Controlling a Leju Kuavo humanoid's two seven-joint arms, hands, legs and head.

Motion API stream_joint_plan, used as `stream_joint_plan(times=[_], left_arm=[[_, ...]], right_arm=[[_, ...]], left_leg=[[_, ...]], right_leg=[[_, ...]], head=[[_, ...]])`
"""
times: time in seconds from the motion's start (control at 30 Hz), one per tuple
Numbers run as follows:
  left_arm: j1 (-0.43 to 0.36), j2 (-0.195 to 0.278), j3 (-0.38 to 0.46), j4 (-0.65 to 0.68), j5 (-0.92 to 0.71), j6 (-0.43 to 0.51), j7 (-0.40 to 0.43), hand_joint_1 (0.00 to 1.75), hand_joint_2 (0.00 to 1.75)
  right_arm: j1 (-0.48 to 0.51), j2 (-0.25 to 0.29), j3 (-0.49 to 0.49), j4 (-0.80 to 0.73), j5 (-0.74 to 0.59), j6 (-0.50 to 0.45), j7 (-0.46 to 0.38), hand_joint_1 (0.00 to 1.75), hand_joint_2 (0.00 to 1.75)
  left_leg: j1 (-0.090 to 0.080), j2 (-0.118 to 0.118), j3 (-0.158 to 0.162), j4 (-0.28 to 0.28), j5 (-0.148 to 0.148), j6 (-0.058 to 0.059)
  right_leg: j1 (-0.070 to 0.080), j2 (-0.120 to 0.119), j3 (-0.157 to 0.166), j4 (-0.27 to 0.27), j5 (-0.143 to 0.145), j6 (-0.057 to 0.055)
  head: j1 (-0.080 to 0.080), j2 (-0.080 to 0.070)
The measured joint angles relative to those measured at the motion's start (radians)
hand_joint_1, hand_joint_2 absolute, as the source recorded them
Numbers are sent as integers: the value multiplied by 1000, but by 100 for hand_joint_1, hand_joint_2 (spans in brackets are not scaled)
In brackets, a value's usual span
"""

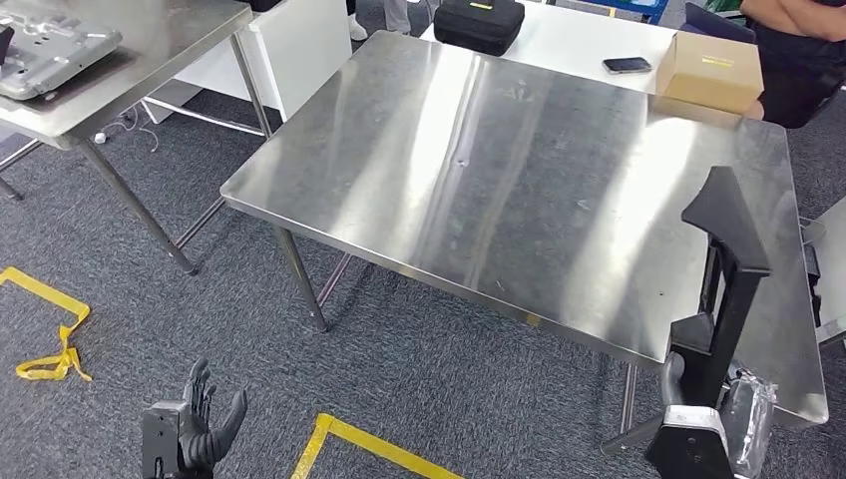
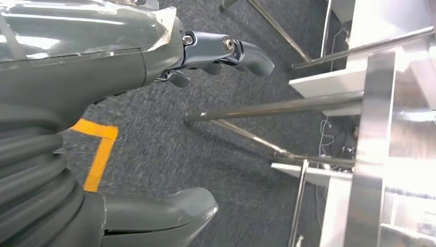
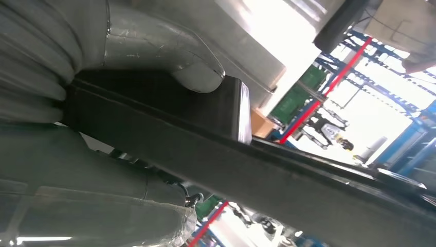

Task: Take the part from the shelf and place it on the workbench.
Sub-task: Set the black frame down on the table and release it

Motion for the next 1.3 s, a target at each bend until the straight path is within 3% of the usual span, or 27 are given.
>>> stream_joint_plan(times=[0.07, 0.13, 0.17, 0.23, 0.27, 0.33, 0.4, 0.47, 0.57, 0.63, 0.67, 0.7, 0.77, 0.83, 0.9, 0.97, 1.03, 1.1, 1.13, 1.17, 1.2, 1.23, 1.3], left_arm=[[-2, 0, 0, 3, 0, -2, 0, 0, 175], [-2, -1, 0, 7, 0, -5, 0, 0, 175], [-1, -1, 0, 10, 0, -6, 0, 0, 175], [-1, -1, -1, 14, 1, -7, 0, 0, 175], [-2, -1, -1, 16, 1, -7, 0, 0, 175], [-3, -1, -1, 19, 2, -7, -1, 0, 175], [-4, -1, -2, 20, 2, -7, -2, 0, 175], [-6, -2, -4, 21, 2, -6, -3, 0, 175], [-11, -3, -6, 23, 3, -3, -4, 0, 175], [-10, -3, -6, 26, 3, -1, -4, 0, 175], [-10, -3, -6, 26, 3, -1, -3, 0, 175], [-10, -4, -6, 27, 3, 0, -3, 0, 175], [-12, -5, -6, 27, 3, 0, 0, 0, 175], [-13, -7, -6, 26, 2, -4, 7, 0, 175], [-12, -8, -7, 24, 2, -10, 11, 0, 175], [-11, -9, -6, 21, 3, -15, 12, 0, 175], [-11, -10, -4, 18, 3, -17, 12, 0, 175], [-10, -11, -3, 16, 3, -19, 12, 0, 175], [-9, -12, -3, 16, 2, -20, 12, 0, 175], [-8, -13, -3, 16, 2, -22, 12, 0, 175], [-8, -13, -3, 16, 1, -24, 13, 0, 175], [-8, -14, -3, 16, -1, -26, 13, 0, 175], [-9, -14, -3, 16, -8, -30, 15, 0, 175]], right_arm=[[2, -5, 1, 0, -2, 0, -1, 175, 175], [5, -7, 1, 1, -3, 0, 0, 175, 175], [6, -7, 1, 1, -2, 0, 0, 175, 175], [7, -8, 2, 1, -1, 0, 1, 175, 175], [9, -8, 2, 2, -1, 0, 2, 175, 175], [13, -7, 4, 3, 2, 0, 6, 175, 175], [19, -6, 6, 1, 8, 0, 11, 175, 175], [25, -4, 7, -4, 17, 0, 15, 175, 175], [31, -1, 10, -10, 24, 0, 19, 175, 175], [34, 0, 12, -10, 24, 0, 19, 175, 175], [35, 0, 12, -10, 25, 0, 19, 175, 175], [38, 1, 12, -10, 26, 0, 19, 175, 175], [42, 1, 11, -11, 30, 0, 20, 175, 175], [43, 0, 11, -14, 36, 0, 19, 175, 175], [44, 0, 11, -19, 40, 0, 18, 175, 175], [46, -1, 11, -25, 43, 0, 18, 175, 175], [47, -2, 12, -31, 48, 0, 19, 175, 175], [48, -2, 14, -34, 56, 0, 20, 175, 175], [49, -2, 15, -35, 60, 0, 22, 175, 175], [50, -2, 17, -37, 65, 0, 23, 175, 175], [51, -3, 18, -41, 71, 0, 25, 175, 175], [53, -4, 18, -47, 78, 0, 27, 175, 175], [56, -9, 19, -70, 96, 1, 32, 175, 175]], left_leg=[[-1, -1, 9, 0, -12, 4], [0, -3, 21, 1, -26, 2], [0, -4, 32, 1, -35, 0], [1, -5, 57, 0, -56, -7], [1, -4, 68, 0, -66, -12], [0, -3, 77, 1, -79, -25], [-1, 1, 81, 9, -82, -35], [1, 4, 66, 55, -83, -41], [8, 4, -38, 221, -138, -56], [13, 4, -107, 289, -167, -64], [16, 4, -117, 276, -150, -66], [20, 4, -106, 229, -114, -67], [26, 6, -56, 98, -38, -70], [22, 7, -29, 32, -25, -62], [15, 6, -28, 30, -30, -46], [15, 5, -16, 24, -18, -32], [17, 6, -6, 19, -16, -20], [14, 7, -5, 19, -21, -13], [13, 7, -3, 19, -24, -11], [12, 7, -1, 19, -27, -10], [12, 6, 4, 19, -30, -11], [12, 5, 9, 19, -33, -12], [9, 5, 16, 19, -41, -18]], right_leg=[[-2, 0, -83, 120, -40, -1], [-5, 0, -143, 169, -54, 6], [-6, -1, -149, 142, -37, 15], [-10, -3, -121, 19, 48, 39], [-10, -6, -109, -35, 83, 40], [-4, -11, -98, -78, 120, 20], [-1, -8, -89, -81, 117, -6], [-8, -3, -71, -86, 110, -22], [-9, 3, -51, -90, 94, -44], [-8, 9, -45, -90, 87, -48], [-9, 10, -41, -90, 85, -47], [-10, 11, -36, -90, 82, -44], [-11, 12, -25, -89, 76, -34], [-8, 11, -22, -90, 70, -20], [-6, 11, -24, -92, 62, -6], [-7, 8, -25, -81, 50, 4], [-7, 5, -64, 4, 10, 2], [-7, 4, -146, 148, -44, -3], [-6, 4, -180, 199, -56, -1], [-6, 4, -196, 213, -50, 4], [-7, 4, -192, 186, -29, 12], [-6, 4, -168, 122, 4, 20], [-2, 4, -106, -24, 68, 21]], head=[[3, 0], [3, 0], [3, 0], [3, 0], [2, 0], [0, 0], [-3, 0], [-5, 0], [-9, 0], [-9, 0], [-9, 0], [-9, 0], [-10, 0], [-9, 0], [-9, 0], [-9, 0], [-6, 0], [-4, 0], [-5, 0], [-4, 0], [-4, 0], [-4, 0], [-4, 0]])
